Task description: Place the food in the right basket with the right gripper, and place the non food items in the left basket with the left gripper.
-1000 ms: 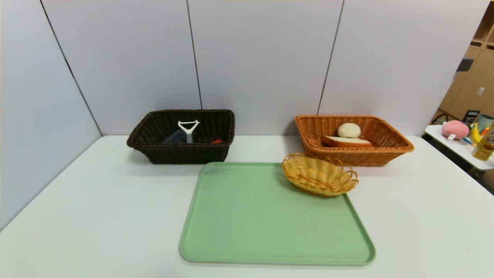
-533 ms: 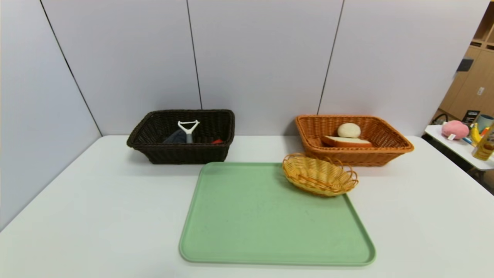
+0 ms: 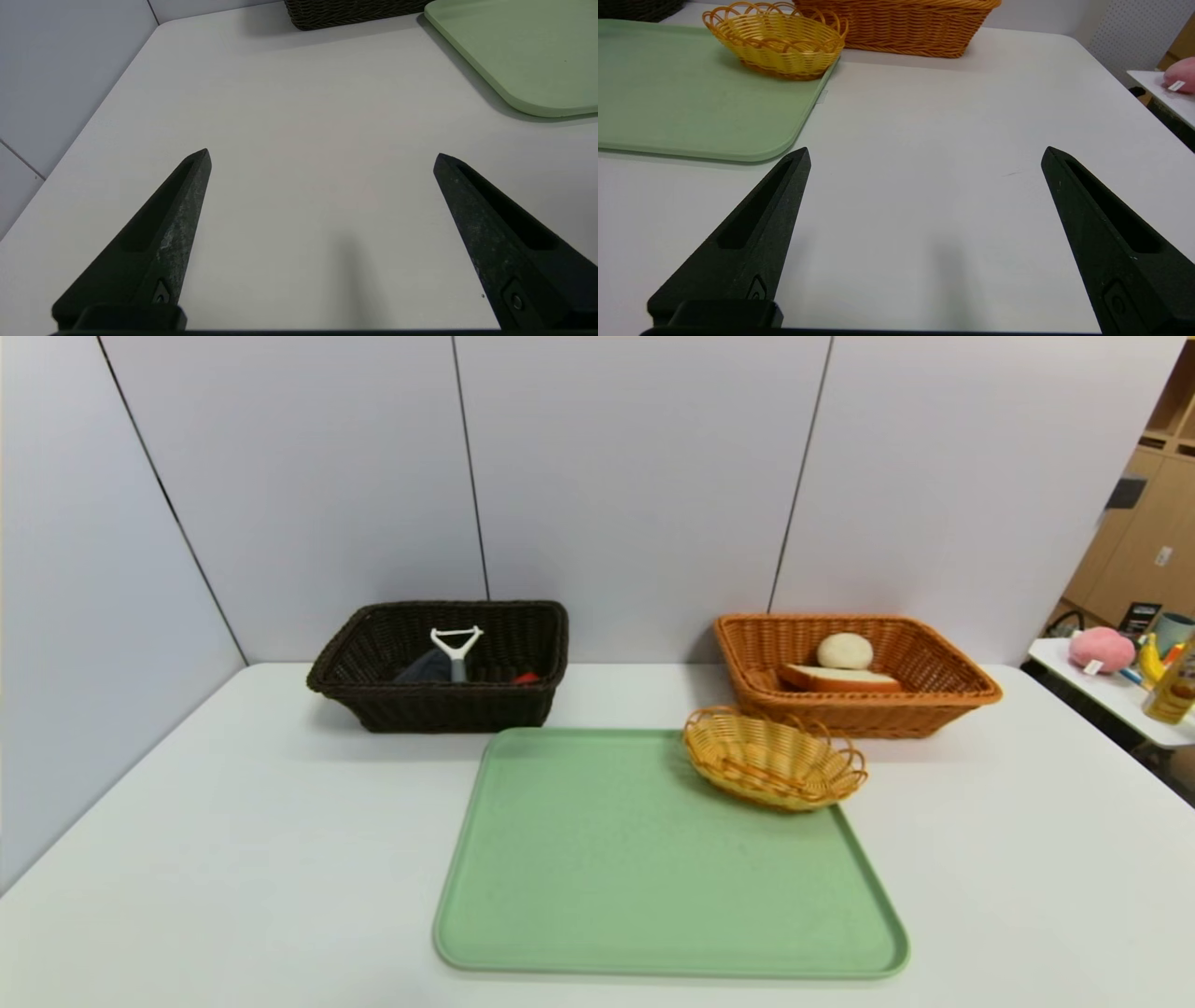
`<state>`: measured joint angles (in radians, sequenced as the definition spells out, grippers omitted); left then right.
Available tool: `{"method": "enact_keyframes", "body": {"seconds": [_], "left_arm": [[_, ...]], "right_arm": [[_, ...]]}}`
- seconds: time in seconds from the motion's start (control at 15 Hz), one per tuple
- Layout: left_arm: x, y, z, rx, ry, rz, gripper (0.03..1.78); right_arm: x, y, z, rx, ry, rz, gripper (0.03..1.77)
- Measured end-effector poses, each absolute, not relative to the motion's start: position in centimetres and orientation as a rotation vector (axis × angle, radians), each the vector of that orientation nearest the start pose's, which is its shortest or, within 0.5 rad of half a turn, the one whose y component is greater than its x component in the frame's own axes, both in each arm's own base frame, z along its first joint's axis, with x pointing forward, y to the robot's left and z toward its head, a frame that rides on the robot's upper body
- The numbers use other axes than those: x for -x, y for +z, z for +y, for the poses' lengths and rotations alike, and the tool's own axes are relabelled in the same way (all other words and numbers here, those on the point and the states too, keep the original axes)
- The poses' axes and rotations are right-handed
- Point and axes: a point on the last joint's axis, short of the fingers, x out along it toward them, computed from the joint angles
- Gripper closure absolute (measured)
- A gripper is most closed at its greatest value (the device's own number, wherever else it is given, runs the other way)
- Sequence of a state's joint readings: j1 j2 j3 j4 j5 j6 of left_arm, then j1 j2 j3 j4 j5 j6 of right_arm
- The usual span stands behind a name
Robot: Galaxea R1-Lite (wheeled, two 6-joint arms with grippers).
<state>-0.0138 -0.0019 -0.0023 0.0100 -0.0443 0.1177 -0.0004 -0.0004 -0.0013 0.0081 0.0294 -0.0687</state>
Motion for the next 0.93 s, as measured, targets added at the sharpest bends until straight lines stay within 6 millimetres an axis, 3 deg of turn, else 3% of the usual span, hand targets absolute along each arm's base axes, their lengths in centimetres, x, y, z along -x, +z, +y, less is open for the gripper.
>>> {"method": "enact_keyframes", "body": {"seconds": [0.93], "left_arm": [[2.3,7.4,-0.05,-0.104,-0.053,0.009,0.12]], "right_arm": [[2.28,7.44,0.0,0.038,-0.002,0.01,0.09]]}}
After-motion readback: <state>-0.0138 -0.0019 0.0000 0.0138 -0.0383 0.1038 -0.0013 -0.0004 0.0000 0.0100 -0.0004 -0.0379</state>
